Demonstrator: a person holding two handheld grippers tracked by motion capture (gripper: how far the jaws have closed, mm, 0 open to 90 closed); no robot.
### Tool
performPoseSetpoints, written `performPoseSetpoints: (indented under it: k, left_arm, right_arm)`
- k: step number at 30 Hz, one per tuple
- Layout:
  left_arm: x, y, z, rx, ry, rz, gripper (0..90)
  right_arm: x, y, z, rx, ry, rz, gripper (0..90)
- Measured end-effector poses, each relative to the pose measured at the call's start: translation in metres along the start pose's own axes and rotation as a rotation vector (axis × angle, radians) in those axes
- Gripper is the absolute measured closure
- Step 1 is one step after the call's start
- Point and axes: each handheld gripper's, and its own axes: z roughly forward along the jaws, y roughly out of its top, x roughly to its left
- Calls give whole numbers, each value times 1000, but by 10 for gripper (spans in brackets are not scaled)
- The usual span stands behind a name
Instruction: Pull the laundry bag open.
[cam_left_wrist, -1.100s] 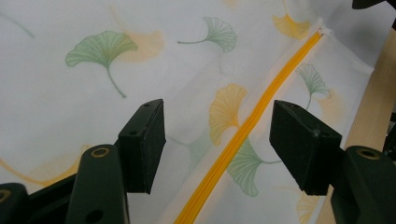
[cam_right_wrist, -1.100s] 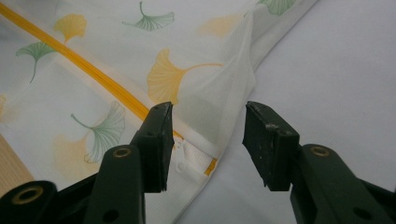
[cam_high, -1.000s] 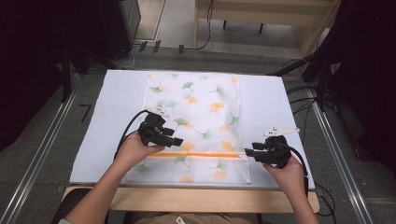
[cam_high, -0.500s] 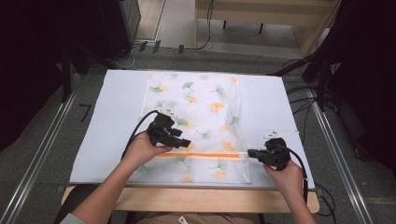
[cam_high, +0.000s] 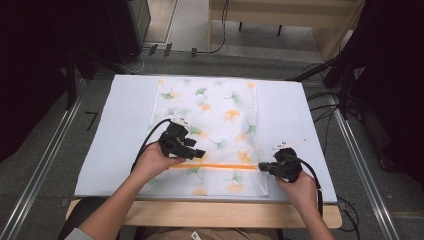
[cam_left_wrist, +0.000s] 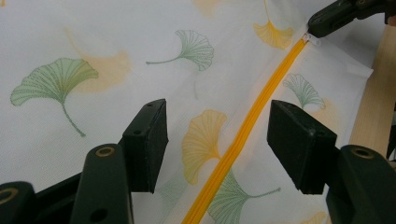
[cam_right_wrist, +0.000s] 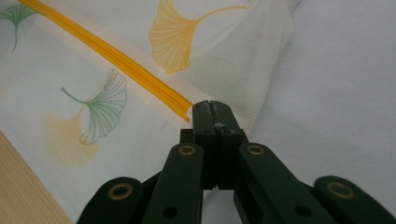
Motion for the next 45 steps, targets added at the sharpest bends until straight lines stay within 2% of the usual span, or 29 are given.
performPoseSetpoints:
  k: [8, 12, 15, 16, 19, 21, 26, 29, 31, 39, 42, 44, 45]
  left_arm:
    - [0, -2, 4, 1, -7, -9, 382]
    - [-1, -2, 5, -3, -16, -9, 382]
    - [-1, -2, 6, -8, -20, -10, 382]
    - [-1, -2, 6, -7, -19, -8, 382]
    - [-1, -2, 6, -7, -17, -5, 382]
    - [-2, -2, 6, -9, -18, 1, 383]
    - [-2, -2, 6, -13, -21, 2, 383]
    - [-3, -1, 7, -12, -21, -4, 398]
    - [-4, 0, 8, -19, -20, -8, 403]
    - [-7, 1, 12, -43, -46, -15, 356]
    - [-11, 2, 16, -34, -40, -6, 353]
    - [-14, 3, 18, -31, -42, -8, 355]
    - [-14, 3, 18, -31, -42, -8, 361]
  right_arm:
    - [9, 3, 4, 4, 17, -16, 900]
    - [10, 4, 0, -25, 23, -17, 900]
    - [7, 4, -5, -45, 1, -16, 874]
    - [3, 2, -9, -43, -21, -16, 848]
    - [1, 0, -10, -32, -38, -13, 808]
    - [-3, -3, -9, -23, -68, -30, 750]
    - [-5, -6, -6, -2, -81, -44, 696]
    - [-4, -7, -2, 5, -80, -75, 623]
    - [-3, -7, 0, -5, -83, -91, 607]
    - [3, -5, 5, -8, -112, -128, 631]
    - [6, -5, 6, -8, -123, -127, 685]
    - [8, -4, 7, -4, -113, -125, 741]
    - [8, -4, 7, -4, -113, -125, 741]
